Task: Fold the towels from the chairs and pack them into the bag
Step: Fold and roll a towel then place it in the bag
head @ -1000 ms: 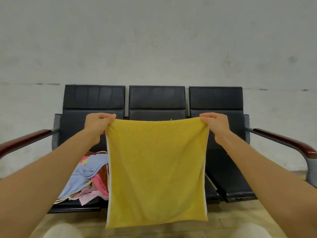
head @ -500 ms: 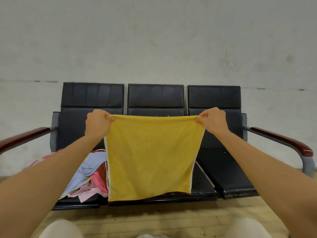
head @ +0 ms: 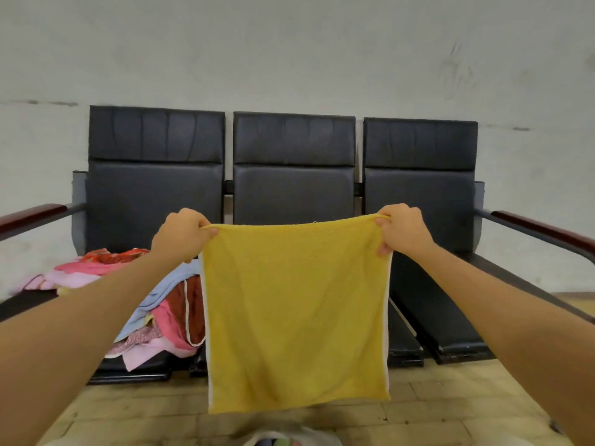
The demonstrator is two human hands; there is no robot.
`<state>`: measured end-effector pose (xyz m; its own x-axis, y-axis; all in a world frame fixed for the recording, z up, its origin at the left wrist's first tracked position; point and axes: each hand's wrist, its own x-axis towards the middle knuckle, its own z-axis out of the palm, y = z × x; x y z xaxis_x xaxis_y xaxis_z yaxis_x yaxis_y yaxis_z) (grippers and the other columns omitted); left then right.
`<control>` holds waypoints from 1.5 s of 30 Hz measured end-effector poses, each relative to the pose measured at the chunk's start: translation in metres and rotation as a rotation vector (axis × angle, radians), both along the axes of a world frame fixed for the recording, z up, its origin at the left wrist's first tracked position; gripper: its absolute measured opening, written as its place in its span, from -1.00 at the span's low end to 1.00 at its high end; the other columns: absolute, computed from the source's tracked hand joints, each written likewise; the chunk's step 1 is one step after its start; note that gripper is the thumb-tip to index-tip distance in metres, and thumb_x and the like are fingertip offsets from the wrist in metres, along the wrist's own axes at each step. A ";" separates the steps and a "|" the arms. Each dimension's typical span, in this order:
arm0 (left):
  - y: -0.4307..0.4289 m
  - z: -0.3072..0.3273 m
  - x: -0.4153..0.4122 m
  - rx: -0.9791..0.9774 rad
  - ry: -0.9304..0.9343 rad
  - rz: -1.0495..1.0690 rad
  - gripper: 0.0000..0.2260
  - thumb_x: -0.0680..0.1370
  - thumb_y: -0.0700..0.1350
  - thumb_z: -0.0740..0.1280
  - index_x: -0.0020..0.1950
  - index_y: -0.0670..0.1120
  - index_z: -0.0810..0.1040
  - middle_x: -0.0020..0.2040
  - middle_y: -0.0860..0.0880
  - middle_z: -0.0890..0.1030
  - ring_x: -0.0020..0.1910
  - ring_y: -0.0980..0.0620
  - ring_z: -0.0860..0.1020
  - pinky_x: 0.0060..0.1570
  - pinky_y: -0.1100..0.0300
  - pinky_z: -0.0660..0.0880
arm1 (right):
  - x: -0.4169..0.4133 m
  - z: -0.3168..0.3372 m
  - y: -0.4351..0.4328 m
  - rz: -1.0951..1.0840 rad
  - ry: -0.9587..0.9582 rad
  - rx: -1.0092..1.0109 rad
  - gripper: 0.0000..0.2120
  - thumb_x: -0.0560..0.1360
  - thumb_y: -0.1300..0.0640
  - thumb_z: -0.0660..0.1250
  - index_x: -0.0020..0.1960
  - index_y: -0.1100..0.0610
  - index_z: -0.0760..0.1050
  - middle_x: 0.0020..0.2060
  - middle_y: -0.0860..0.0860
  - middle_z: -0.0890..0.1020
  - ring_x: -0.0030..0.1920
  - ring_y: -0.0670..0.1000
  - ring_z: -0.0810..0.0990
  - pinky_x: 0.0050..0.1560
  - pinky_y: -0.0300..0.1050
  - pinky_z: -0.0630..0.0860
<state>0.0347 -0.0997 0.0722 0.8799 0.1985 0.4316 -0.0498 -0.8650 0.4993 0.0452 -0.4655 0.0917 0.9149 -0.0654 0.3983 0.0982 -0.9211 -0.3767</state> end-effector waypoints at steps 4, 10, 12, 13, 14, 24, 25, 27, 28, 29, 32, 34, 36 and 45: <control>-0.008 -0.025 0.032 -0.294 0.093 -0.022 -0.83 0.58 -0.15 0.30 -0.17 -0.20 0.53 -0.25 -0.19 0.59 -0.47 -0.10 0.60 -0.31 0.03 0.62 | 0.038 -0.032 0.001 0.049 -0.048 0.164 -0.85 0.57 0.26 0.25 0.03 0.28 0.58 -0.11 0.18 0.65 -0.09 0.17 0.65 0.12 0.13 0.56; -0.031 -0.100 0.051 -0.742 0.116 -0.096 -0.92 0.63 -0.16 0.18 0.02 -0.16 0.41 -0.08 -0.16 0.56 -0.19 -0.06 0.64 0.03 -0.06 0.59 | 0.053 -0.113 0.000 0.098 -0.009 0.124 -0.81 0.64 0.19 0.18 0.06 0.18 0.57 -0.17 0.03 0.59 -0.23 -0.07 0.53 -0.28 -0.27 0.39; -0.035 -0.136 0.044 -0.687 0.224 -0.176 -0.93 0.64 -0.15 0.19 -0.03 -0.10 0.37 -0.03 -0.23 0.56 -0.13 -0.10 0.63 0.05 -0.10 0.57 | 0.043 -0.146 -0.003 0.128 0.132 0.078 -0.80 0.63 0.20 0.18 0.08 0.18 0.58 -0.13 0.07 0.63 -0.15 0.03 0.58 -0.16 -0.09 0.53; -0.037 -0.152 0.037 -0.577 0.297 -0.214 -0.90 0.64 -0.13 0.18 -0.07 -0.07 0.34 -0.05 -0.21 0.56 -0.13 -0.10 0.62 -0.01 -0.07 0.57 | 0.037 -0.162 -0.004 0.145 0.210 0.035 -0.80 0.62 0.20 0.18 0.06 0.16 0.58 -0.12 0.10 0.65 -0.11 0.09 0.61 -0.10 -0.01 0.55; -0.037 -0.167 0.030 -0.403 0.369 -0.251 -0.88 0.65 -0.12 0.17 -0.09 -0.07 0.32 -0.10 -0.17 0.55 -0.16 -0.07 0.60 -0.14 0.03 0.55 | 0.031 -0.176 -0.004 0.170 0.282 -0.021 -0.80 0.61 0.19 0.17 0.02 0.14 0.58 -0.11 0.12 0.66 -0.09 0.14 0.61 -0.09 -0.01 0.53; -0.019 -0.217 0.018 0.399 0.545 -0.482 -0.87 0.64 -0.15 0.15 -0.02 -0.09 0.19 -0.07 -0.01 0.28 -0.28 -0.04 0.35 -0.28 0.06 0.22 | 0.036 -0.227 0.003 0.266 0.494 -0.286 -0.67 0.60 0.09 0.18 0.34 -0.04 0.48 0.24 0.07 0.53 0.20 0.10 0.49 0.23 -0.01 0.47; -0.016 -0.217 0.024 0.373 0.545 -0.467 -0.89 0.65 -0.13 0.14 0.00 -0.09 0.21 -0.06 0.00 0.29 -0.27 -0.04 0.36 -0.31 0.07 0.22 | 0.042 -0.231 0.005 0.265 0.488 -0.273 -0.66 0.61 0.08 0.17 0.36 -0.05 0.46 0.25 0.07 0.52 0.18 0.10 0.51 0.23 -0.02 0.48; -0.009 -0.220 0.035 0.314 0.513 -0.448 -0.91 0.66 -0.13 0.12 0.10 -0.13 0.27 0.00 0.01 0.30 -0.28 0.01 0.35 -0.35 0.10 0.17 | 0.052 -0.236 0.012 0.280 0.496 -0.271 -0.64 0.64 0.08 0.13 0.43 -0.02 0.41 0.27 0.10 0.52 0.17 0.12 0.52 0.21 -0.04 0.48; -0.006 -0.223 0.040 0.284 0.503 -0.439 -0.88 0.66 -0.15 0.13 0.15 -0.16 0.29 0.04 0.00 0.32 -0.25 0.01 0.37 -0.32 0.08 0.17 | 0.057 -0.237 0.015 0.288 0.510 -0.284 -0.63 0.66 0.08 0.10 0.45 0.00 0.38 0.27 0.14 0.51 0.19 0.14 0.51 0.21 -0.03 0.46; -0.005 -0.223 0.043 0.262 0.493 -0.434 -0.87 0.65 -0.16 0.14 0.16 -0.19 0.30 0.06 -0.04 0.35 -0.19 -0.05 0.41 -0.28 0.07 0.21 | 0.061 -0.238 0.017 0.289 0.519 -0.298 -0.62 0.67 0.09 0.07 0.47 0.01 0.35 0.28 0.16 0.50 0.21 0.16 0.50 0.22 -0.02 0.45; -0.008 -0.223 0.049 0.200 0.446 -0.406 -0.89 0.64 -0.18 0.15 0.12 -0.21 0.34 -0.01 -0.13 0.44 -0.11 -0.14 0.45 -0.20 0.06 0.34 | 0.067 -0.237 0.020 0.266 0.483 -0.270 -0.63 0.68 0.11 0.04 0.45 0.04 0.38 0.28 0.20 0.51 0.21 0.20 0.50 0.23 0.01 0.44; -0.011 -0.217 0.049 0.122 0.370 -0.355 -0.90 0.65 -0.16 0.15 0.09 -0.18 0.36 -0.06 -0.14 0.48 -0.13 -0.11 0.47 -0.21 0.08 0.38 | 0.066 -0.233 0.020 0.236 0.398 -0.183 -0.64 0.68 0.16 0.05 0.41 0.12 0.43 0.29 0.19 0.52 0.25 0.21 0.49 0.23 -0.01 0.39; -0.014 -0.207 0.045 0.023 0.269 -0.310 -0.94 0.65 -0.16 0.16 0.05 -0.14 0.36 -0.07 -0.16 0.51 -0.12 -0.11 0.49 -0.24 0.12 0.38 | 0.063 -0.224 0.019 0.210 0.269 -0.037 -0.67 0.67 0.20 0.08 0.35 0.18 0.48 0.26 0.16 0.56 0.21 0.16 0.52 0.18 -0.06 0.41; -0.001 -0.179 -0.003 -0.132 0.205 -0.393 -0.96 0.62 -0.14 0.25 -0.03 -0.05 0.41 -0.21 0.07 0.47 -0.28 0.16 0.42 -0.32 0.24 0.29 | 0.024 -0.198 -0.012 0.118 0.225 0.111 -0.72 0.63 0.23 0.12 0.19 0.18 0.57 -0.24 -0.02 0.57 -0.35 -0.12 0.44 -0.37 -0.25 0.33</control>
<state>0.0320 -0.1003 -0.1063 0.9641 -0.1255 0.2341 -0.2497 -0.7291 0.6373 0.0690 -0.4774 -0.1062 0.9834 0.0147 0.1807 0.1046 -0.8602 -0.4992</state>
